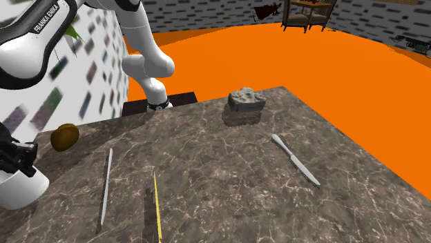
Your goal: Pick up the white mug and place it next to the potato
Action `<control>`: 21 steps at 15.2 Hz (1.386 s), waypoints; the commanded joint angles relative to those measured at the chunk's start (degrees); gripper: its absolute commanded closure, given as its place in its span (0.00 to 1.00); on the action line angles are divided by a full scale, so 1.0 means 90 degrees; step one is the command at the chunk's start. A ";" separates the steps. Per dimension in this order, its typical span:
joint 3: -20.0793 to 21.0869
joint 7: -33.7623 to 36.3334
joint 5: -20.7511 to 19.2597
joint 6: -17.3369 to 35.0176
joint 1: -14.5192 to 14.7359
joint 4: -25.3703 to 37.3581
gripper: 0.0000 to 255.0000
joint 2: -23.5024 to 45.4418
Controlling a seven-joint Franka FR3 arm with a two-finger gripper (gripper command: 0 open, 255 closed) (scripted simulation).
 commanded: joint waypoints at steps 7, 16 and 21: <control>0.0005 -0.0020 0.0029 0.0304 -0.0001 -0.0211 1.00 0.0089; 0.0005 -0.0019 0.0029 0.0304 -0.0001 -0.0211 0.00 0.0088; -0.0007 0.0028 -0.0041 -0.0454 0.0001 0.0327 0.00 -0.0138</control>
